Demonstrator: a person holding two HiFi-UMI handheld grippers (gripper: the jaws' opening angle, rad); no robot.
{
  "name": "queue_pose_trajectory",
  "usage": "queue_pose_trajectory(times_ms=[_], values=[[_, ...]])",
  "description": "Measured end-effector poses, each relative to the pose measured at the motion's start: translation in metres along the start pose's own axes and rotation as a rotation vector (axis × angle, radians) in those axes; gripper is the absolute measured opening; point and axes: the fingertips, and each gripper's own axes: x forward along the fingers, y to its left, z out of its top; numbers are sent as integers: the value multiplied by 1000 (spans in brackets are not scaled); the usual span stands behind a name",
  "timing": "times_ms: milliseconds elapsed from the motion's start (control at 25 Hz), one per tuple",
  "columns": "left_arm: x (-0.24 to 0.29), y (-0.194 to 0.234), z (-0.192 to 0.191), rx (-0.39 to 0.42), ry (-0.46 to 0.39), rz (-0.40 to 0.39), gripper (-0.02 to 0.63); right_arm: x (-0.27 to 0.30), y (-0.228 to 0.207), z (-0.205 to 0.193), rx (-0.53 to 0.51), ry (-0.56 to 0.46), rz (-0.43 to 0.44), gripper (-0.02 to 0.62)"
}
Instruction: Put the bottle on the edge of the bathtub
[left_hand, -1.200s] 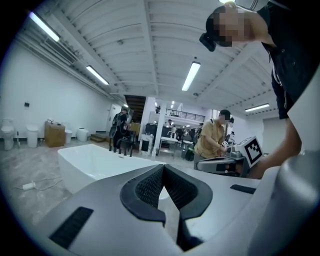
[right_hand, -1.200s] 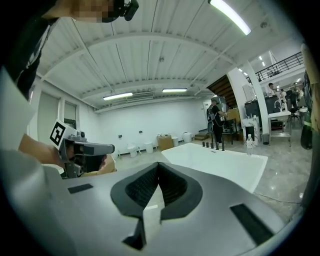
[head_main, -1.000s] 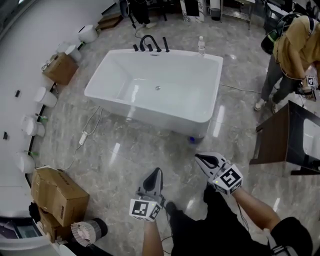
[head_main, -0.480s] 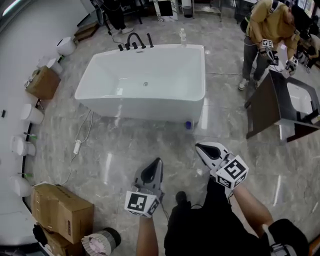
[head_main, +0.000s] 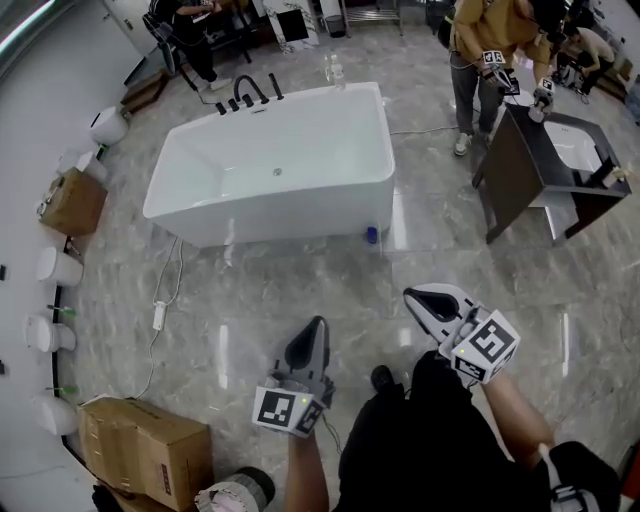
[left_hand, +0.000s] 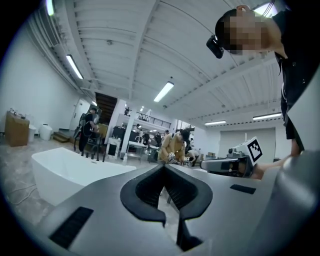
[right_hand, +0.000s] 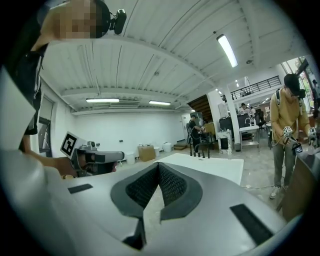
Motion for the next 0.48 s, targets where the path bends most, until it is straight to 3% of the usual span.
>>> queue_pose_trajectory(times_ms=[480], values=[[-6, -44, 5, 27, -11, -139, 12, -37, 28, -8, 12, -2, -71, 12]])
